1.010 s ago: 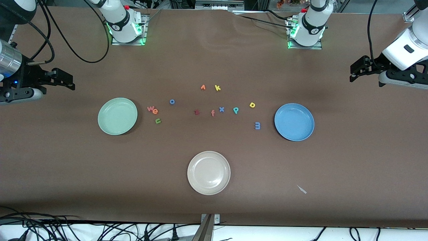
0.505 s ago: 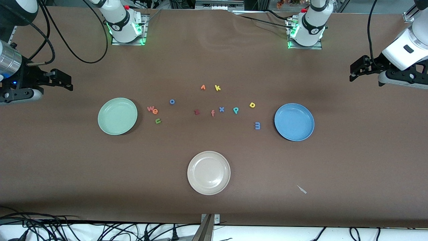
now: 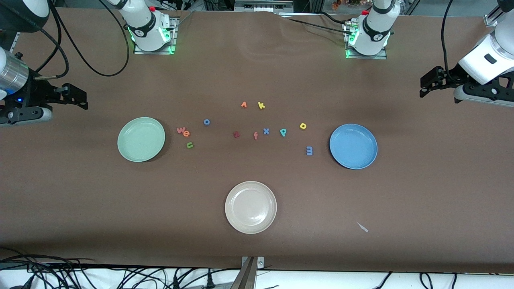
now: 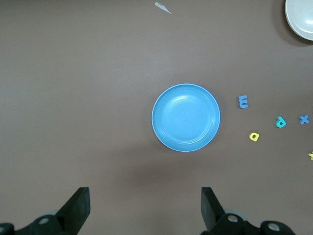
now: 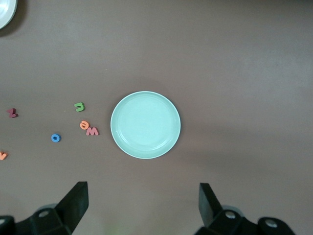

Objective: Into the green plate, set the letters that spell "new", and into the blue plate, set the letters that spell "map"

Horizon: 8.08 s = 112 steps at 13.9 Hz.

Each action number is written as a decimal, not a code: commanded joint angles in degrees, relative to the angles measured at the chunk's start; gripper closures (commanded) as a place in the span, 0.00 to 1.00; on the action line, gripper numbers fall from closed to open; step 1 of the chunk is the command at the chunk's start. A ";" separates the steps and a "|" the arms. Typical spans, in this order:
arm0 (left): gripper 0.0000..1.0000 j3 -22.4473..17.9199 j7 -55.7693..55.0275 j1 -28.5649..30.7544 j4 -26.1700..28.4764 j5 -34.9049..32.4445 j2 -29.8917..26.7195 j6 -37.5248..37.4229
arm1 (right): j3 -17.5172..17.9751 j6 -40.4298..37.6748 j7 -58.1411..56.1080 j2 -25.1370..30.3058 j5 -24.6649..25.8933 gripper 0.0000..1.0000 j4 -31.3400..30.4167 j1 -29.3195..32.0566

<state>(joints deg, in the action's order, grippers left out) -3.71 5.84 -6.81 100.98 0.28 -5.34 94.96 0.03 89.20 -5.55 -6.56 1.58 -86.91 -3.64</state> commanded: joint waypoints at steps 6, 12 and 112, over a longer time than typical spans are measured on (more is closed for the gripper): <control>0.00 -0.07 -0.04 -0.13 -1.84 -1.16 0.86 -1.35 | -0.03 -0.34 -0.34 -0.65 0.44 0.00 1.39 -0.22; 0.00 0.02 0.14 -0.48 -1.58 -0.46 1.21 -3.01 | -0.03 -0.34 -0.34 -0.74 0.44 0.00 1.39 -0.31; 0.00 6.87 -17.87 -15.60 -22.25 2.61 50.87 16.47 | 0.85 3.88 0.11 -0.83 -3.16 0.00 0.78 -1.02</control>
<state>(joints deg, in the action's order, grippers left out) 3.51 -10.45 -20.81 78.64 1.43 44.90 109.93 1.01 92.87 -5.55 -7.11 -0.44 -86.81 -4.74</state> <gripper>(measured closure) 0.000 0.000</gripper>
